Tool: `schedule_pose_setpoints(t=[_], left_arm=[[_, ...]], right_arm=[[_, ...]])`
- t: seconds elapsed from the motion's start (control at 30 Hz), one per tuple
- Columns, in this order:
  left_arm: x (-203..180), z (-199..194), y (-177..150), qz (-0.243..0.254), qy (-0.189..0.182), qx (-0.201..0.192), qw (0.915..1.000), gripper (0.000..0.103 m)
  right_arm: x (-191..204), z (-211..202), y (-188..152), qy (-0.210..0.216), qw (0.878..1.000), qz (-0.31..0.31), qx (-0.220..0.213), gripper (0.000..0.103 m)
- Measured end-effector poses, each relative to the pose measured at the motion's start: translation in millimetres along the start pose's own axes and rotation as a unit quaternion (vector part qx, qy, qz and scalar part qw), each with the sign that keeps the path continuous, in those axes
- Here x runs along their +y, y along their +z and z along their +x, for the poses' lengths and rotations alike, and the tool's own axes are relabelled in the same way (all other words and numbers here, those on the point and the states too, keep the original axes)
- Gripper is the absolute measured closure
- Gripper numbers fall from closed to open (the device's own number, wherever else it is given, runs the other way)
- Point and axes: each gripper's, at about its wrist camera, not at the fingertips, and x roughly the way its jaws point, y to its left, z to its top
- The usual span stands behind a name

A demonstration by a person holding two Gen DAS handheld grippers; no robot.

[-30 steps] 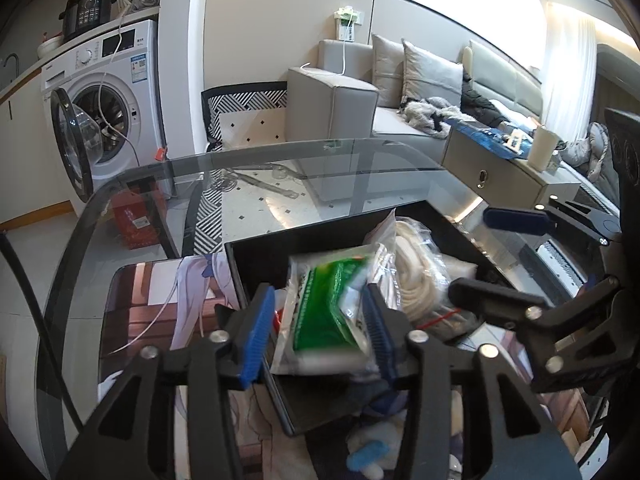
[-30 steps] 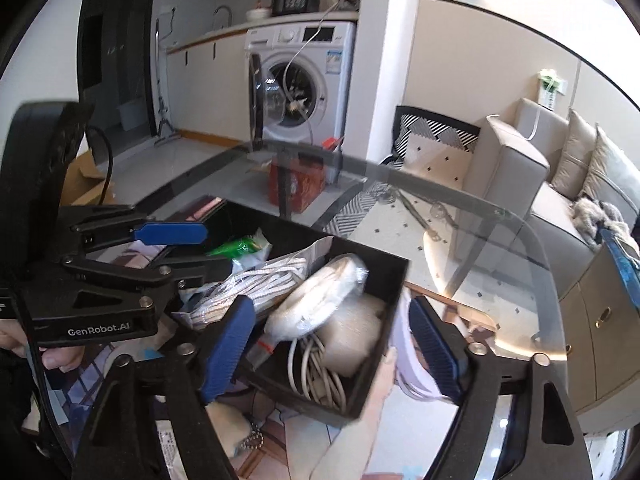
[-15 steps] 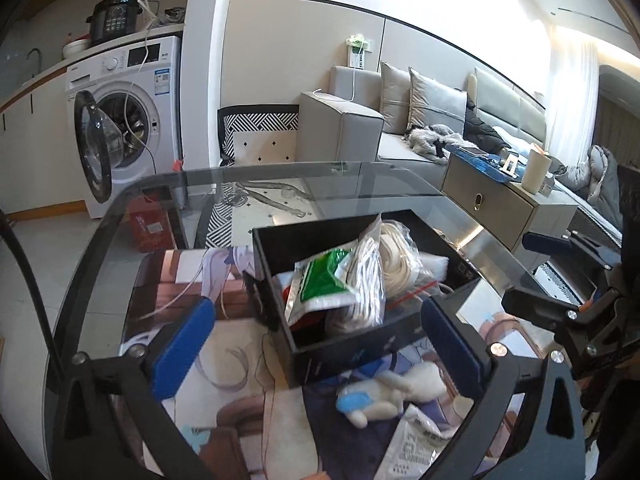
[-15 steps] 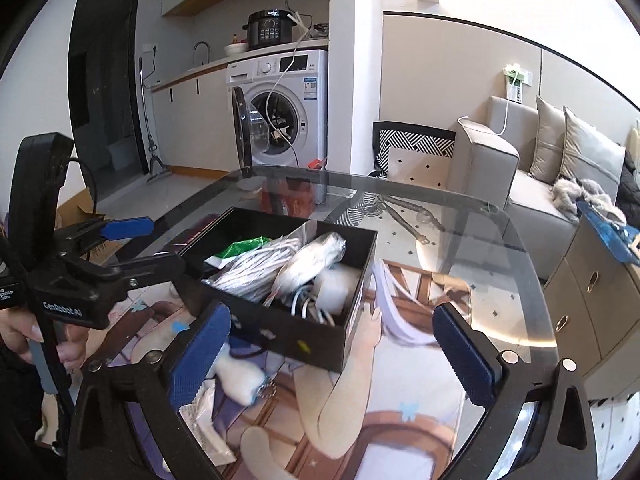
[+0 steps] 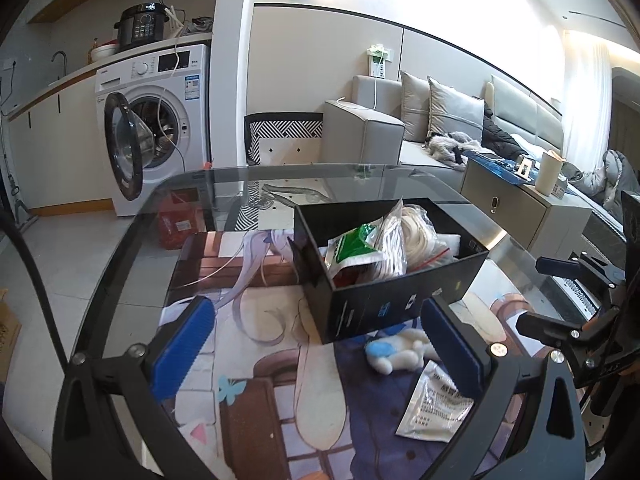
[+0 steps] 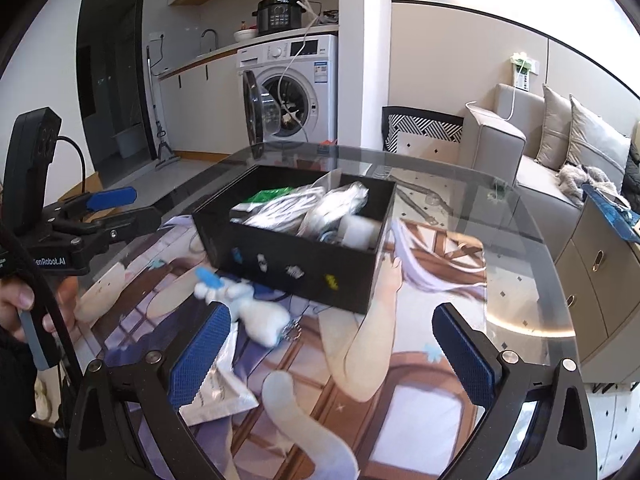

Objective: Organize soft objects
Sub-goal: 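Move both tools back toward the plush toy and the white sachet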

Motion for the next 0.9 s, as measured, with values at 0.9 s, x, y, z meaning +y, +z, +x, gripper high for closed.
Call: schedule_pose_setpoints(t=[0.9], left_arm=[[-9.2,0.4,-45.9,0.017,-0.003,0.037,0.9992,0.0]], right_arm=[[42.1,27.2,-25.6,0.05,0.995,-0.051,0.067,0.0]])
